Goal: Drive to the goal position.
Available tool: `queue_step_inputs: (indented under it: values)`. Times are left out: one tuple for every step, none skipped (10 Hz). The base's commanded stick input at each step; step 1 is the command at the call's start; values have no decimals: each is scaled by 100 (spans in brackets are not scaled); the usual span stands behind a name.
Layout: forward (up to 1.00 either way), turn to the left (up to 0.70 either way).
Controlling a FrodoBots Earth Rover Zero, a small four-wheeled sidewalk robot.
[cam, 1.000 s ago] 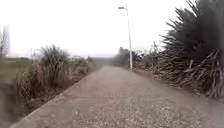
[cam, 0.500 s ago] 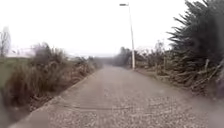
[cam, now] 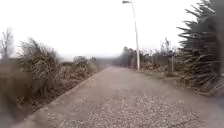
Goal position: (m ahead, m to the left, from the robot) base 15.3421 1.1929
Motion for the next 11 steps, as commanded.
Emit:
queue_step_inputs:
  values:
    - [85, 0]
    - [85, 0]
    - [85, 0]
    - [85, 0]
    - [85, 0]
    - [85, 0]
    - [85, -8]
    - [85, -22]
    - [85, -34]
    - [85, -34]
    - [85, -34]
